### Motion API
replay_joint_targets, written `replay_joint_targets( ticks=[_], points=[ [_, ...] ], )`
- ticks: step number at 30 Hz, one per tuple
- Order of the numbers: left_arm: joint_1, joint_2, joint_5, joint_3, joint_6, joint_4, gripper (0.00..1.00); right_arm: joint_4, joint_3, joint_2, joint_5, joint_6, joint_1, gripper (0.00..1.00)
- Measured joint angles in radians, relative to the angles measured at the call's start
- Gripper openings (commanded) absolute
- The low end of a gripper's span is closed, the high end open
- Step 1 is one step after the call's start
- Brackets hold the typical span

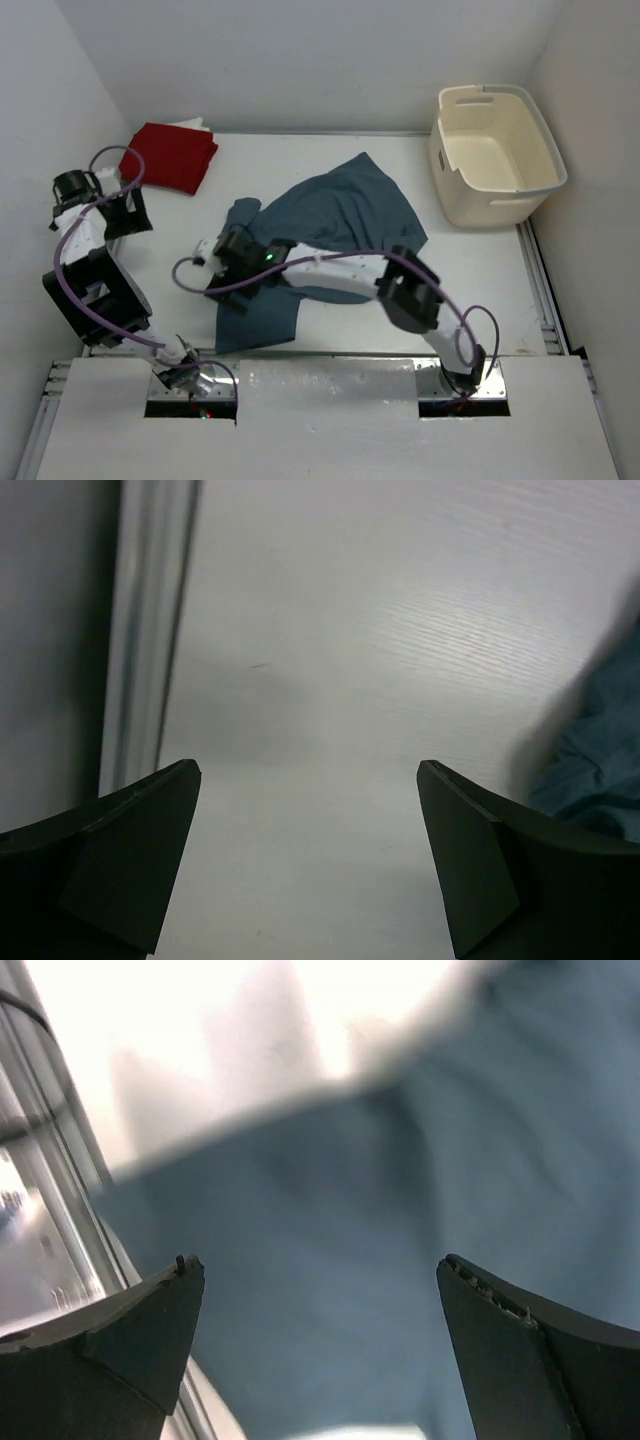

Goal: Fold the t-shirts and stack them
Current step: Flatten out the tshirt

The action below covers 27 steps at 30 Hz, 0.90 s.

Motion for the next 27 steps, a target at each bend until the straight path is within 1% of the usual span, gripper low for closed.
replay_joint_targets(
  ticks=[1, 3, 5, 7, 9, 11, 13, 14, 15, 16, 18, 19, 21, 23, 24, 26, 27],
  points=[
    [0.034, -0.010, 0.005, -0.008, -0.012, 0.007, 0.89, 0.007, 0.041, 0.045, -0.014, 0.003, 0.019, 0.97],
    [0.102, -0.035, 0.009, -0.026, -0.022, 0.026, 0.90, 0.008, 0.175, 0.178, -0.020, 0.008, 0.061, 0.99],
    [0.152, -0.068, 0.007, -0.045, -0.020, 0.035, 0.89, 0.014, 0.271, 0.275, -0.014, 0.005, 0.084, 0.99],
    [0.172, -0.095, 0.008, -0.057, -0.008, 0.034, 0.89, 0.009, 0.312, 0.336, -0.012, -0.008, 0.105, 0.99],
    [0.169, -0.109, 0.015, -0.065, 0.011, 0.035, 0.89, 0.013, 0.308, 0.370, -0.002, -0.016, 0.121, 0.99],
    [0.167, -0.115, 0.020, -0.079, 0.028, 0.041, 0.89, 0.023, 0.285, 0.356, 0.014, -0.019, 0.134, 0.97],
    [0.163, -0.115, 0.023, -0.090, 0.039, 0.043, 0.89, 0.050, 0.237, 0.334, 0.037, 0.006, 0.140, 0.83],
    [0.163, -0.115, 0.024, -0.093, 0.045, 0.042, 0.89, 0.056, 0.221, 0.326, 0.043, 0.019, 0.142, 0.73],
    [0.163, -0.115, 0.025, -0.095, 0.047, 0.042, 0.89, 0.064, 0.207, 0.320, 0.051, 0.028, 0.145, 0.60],
    [0.163, -0.115, 0.027, -0.095, 0.050, 0.045, 0.89, 0.070, 0.193, 0.313, 0.052, 0.040, 0.148, 0.35],
    [0.163, -0.115, 0.034, -0.094, 0.057, 0.051, 0.89, 0.073, 0.162, 0.293, 0.063, 0.050, 0.156, 0.08],
    [0.163, -0.115, 0.037, -0.094, 0.060, 0.052, 0.89, 0.076, 0.141, 0.280, 0.072, 0.054, 0.159, 0.00],
    [0.163, -0.115, 0.039, -0.094, 0.064, 0.058, 0.89, 0.073, 0.104, 0.255, 0.105, 0.059, 0.164, 0.00],
    [0.163, -0.115, 0.042, -0.094, 0.066, 0.065, 0.89, 0.037, 0.129, 0.259, 0.114, 0.043, 0.162, 0.00],
    [0.163, -0.115, 0.043, -0.094, 0.067, 0.069, 0.89, 0.006, 0.156, 0.271, 0.111, 0.035, 0.158, 0.00],
    [0.163, -0.115, 0.046, -0.094, 0.068, 0.074, 0.89, -0.083, 0.273, 0.323, 0.101, 0.027, 0.141, 0.00],
    [0.163, -0.115, 0.046, -0.094, 0.067, 0.077, 0.89, -0.100, 0.316, 0.343, 0.090, 0.029, 0.133, 0.00]
  ],
)
